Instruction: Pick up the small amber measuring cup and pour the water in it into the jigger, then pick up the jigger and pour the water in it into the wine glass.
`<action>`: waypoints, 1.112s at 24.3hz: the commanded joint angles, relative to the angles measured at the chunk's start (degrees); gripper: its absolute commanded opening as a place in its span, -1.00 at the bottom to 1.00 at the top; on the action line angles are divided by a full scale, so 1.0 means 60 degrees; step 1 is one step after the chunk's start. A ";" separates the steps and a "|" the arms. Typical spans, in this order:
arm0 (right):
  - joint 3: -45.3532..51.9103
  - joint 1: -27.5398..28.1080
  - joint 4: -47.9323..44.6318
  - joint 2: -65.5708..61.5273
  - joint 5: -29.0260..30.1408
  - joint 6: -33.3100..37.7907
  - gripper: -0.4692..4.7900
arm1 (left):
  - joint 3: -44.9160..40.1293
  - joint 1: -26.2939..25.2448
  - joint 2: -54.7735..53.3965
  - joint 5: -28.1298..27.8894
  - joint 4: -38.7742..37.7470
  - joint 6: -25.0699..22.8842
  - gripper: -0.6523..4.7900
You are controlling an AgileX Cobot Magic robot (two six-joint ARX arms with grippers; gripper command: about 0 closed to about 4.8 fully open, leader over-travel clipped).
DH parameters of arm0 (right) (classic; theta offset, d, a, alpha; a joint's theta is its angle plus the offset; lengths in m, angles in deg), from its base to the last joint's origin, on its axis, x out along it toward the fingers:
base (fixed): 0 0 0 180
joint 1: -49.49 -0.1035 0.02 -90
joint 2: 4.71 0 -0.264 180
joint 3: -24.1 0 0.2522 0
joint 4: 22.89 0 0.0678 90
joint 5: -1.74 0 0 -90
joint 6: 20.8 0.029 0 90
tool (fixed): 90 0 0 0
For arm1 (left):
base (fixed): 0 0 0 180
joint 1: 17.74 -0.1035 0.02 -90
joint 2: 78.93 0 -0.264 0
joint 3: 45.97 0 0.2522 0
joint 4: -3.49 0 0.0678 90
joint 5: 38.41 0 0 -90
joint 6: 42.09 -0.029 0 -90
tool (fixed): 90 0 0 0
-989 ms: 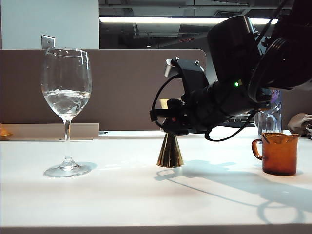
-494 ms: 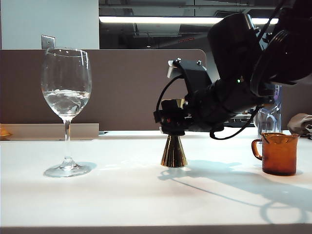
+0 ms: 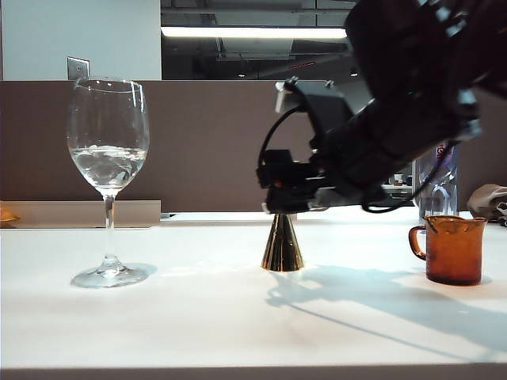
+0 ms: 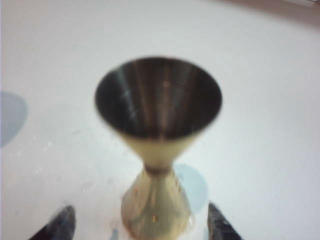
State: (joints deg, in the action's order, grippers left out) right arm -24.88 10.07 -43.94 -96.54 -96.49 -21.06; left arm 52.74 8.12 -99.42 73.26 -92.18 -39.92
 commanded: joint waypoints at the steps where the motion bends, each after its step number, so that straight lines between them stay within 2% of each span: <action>1: 0.0721 -0.0193 0.0084 0.1031 -0.0189 0.0044 0.46 | 0.0033 -0.0004 -0.0007 0.0033 -0.0015 -0.0036 -0.77; 2: 0.1330 -0.0375 0.0237 0.1923 -0.0255 0.0044 0.43 | 0.0033 -0.0004 -0.0007 0.0025 -0.0015 -0.0036 -0.77; 4: 0.2237 -0.0583 0.0718 0.3421 -0.0714 0.0284 0.14 | 0.0033 -0.0004 -0.0007 0.0033 -0.0015 -0.0036 -0.77; 6: 0.3013 -0.0605 0.1424 0.4918 -0.0867 0.0364 -0.35 | 0.0033 -0.0004 -0.0007 0.0033 -0.0015 -0.0036 -0.77; 7: 0.3348 -0.0597 0.2146 0.5818 -0.0871 0.0368 -0.71 | 0.0033 -0.0004 -0.0004 0.0029 -0.0015 -0.0036 -0.77; 8: 0.3519 -0.0590 0.2583 0.6324 -0.0867 0.0372 -0.86 | 0.0033 -0.0004 -0.0004 0.0029 -0.0015 -0.0036 -0.77; 10: 0.3778 -0.0579 0.3042 0.6958 -0.0863 0.0543 -0.84 | 0.0033 -0.0004 -0.0007 0.0029 -0.0015 -0.0036 -0.77; 16: 0.4768 0.0557 0.3304 0.8539 -0.0503 0.1749 -0.84 | 0.0033 -0.0004 -0.0007 0.0029 -0.0015 -0.0036 -0.77; 26: 0.5391 0.2616 0.3293 0.9934 0.0918 0.1774 -0.84 | 0.0033 -0.0004 -0.0007 0.0033 -0.0015 -0.0036 -0.77; 27: 0.5552 0.3027 0.3304 1.0189 0.1224 0.1800 -0.84 | 0.0033 -0.0004 -0.0007 0.0033 -0.0015 -0.0036 -0.77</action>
State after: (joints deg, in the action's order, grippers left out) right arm 8.10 27.20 -23.33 -36.15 -91.07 -10.65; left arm 52.74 8.12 -99.40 73.28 -92.18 -39.92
